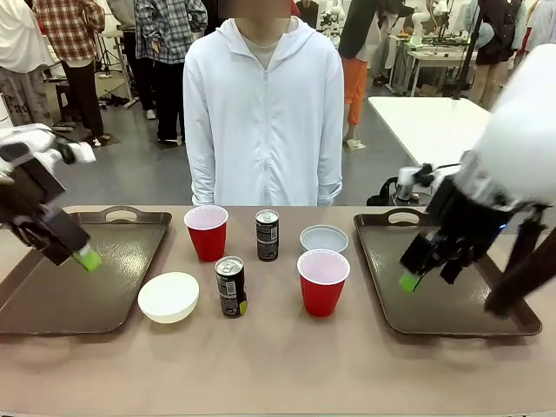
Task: Prepare tableware on both trays.
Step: Pick up a Picnic Bowl from the table and place it on a Handle tray.
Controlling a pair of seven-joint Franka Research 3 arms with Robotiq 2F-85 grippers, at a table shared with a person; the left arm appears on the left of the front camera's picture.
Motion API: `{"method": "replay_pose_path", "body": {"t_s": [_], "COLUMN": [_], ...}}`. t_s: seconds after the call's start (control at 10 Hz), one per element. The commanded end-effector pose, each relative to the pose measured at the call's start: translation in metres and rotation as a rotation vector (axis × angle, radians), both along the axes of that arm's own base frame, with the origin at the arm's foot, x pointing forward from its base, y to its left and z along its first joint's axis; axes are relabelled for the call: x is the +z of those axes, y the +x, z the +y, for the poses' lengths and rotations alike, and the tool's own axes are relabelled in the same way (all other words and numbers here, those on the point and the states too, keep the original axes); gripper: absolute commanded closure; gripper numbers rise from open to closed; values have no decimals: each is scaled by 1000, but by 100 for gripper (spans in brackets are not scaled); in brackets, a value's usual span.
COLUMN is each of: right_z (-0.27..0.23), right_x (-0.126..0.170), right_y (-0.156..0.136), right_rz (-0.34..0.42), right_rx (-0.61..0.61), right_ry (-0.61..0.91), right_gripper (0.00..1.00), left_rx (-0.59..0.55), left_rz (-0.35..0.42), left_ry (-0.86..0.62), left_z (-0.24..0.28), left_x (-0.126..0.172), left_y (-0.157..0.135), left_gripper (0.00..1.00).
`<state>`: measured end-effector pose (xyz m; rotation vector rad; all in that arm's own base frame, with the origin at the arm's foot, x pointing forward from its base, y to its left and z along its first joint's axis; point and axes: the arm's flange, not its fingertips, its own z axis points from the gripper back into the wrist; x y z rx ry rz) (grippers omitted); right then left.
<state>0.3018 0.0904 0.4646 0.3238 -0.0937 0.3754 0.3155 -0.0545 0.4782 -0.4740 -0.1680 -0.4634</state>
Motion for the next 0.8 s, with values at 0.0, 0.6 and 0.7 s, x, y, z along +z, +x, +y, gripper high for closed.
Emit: {"method": "replay_pose_path", "body": {"t_s": [0.0, 0.6, 0.7], "right_z": [-88, -186, -189], "right_x": [-14, -38, -41], "right_y": [-38, -69, -70], "right_rz": [-26, -24, -19], "right_rx": [-127, -263, -261], "right_ry": [345, 759, 771], "right_gripper": [0, 0, 0], "left_rx": [107, 367, 377], "left_rz": [19, 56, 74], "left_ry": [-328, -512, -516], "left_z": [54, 167, 182], "left_x": [16, -7, -12], "left_y": [4, -1, -3], "left_gripper": [0, 0, 0]}}
